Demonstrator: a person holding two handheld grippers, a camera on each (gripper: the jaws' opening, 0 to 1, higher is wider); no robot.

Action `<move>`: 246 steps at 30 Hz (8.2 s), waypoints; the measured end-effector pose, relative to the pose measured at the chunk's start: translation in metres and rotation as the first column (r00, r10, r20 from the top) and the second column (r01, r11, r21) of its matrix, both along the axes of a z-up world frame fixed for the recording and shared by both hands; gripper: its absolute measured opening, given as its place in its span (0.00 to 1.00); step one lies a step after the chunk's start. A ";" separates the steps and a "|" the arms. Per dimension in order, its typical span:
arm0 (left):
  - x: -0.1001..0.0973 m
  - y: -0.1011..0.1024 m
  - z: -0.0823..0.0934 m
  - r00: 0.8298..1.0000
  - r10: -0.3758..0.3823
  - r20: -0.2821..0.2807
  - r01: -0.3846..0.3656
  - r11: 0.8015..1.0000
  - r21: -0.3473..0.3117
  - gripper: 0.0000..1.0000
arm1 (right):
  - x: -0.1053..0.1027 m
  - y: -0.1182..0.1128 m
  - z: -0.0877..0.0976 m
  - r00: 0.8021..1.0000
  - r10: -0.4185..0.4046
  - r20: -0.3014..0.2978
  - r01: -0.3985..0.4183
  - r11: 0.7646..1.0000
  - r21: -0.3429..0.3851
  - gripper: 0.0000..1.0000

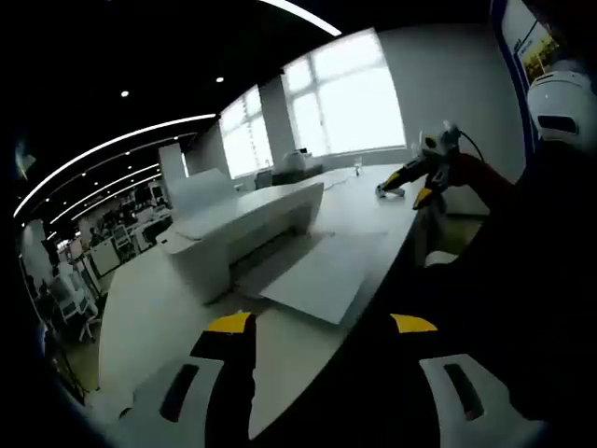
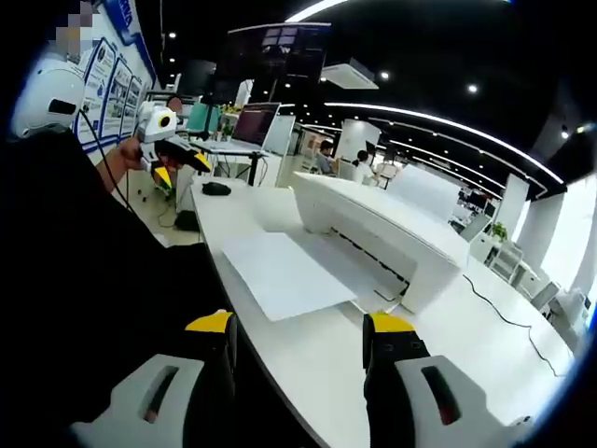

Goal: Remove the paper from the printer output slot and place it on top of the printer

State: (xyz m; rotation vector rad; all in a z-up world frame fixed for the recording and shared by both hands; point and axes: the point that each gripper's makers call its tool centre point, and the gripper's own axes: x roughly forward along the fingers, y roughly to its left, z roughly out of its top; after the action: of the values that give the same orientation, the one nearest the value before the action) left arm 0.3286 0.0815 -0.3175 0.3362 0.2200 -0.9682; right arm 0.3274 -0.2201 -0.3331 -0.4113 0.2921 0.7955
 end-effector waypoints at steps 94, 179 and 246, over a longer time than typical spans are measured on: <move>-0.006 -0.018 0.008 0.998 -0.057 0.033 0.056 0.998 0.018 0.67 | -0.004 0.003 -0.010 0.999 0.015 -0.028 -0.016 0.999 -0.037 0.51; -0.007 -0.064 0.011 0.988 -0.149 0.028 0.148 0.988 0.050 0.66 | -0.005 0.003 -0.014 1.000 0.013 -0.025 -0.015 0.998 -0.056 0.53; -0.018 -0.094 0.004 0.979 -0.202 0.004 0.200 0.970 0.138 0.68 | -0.007 -0.005 -0.009 1.000 -0.003 -0.017 0.002 0.998 -0.055 0.53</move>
State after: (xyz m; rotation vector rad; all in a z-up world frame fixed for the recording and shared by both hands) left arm 0.3104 -0.0120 -0.3133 0.4999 0.2399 -1.1524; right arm 0.3203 -0.2248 -0.3425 -0.4560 0.3312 0.7899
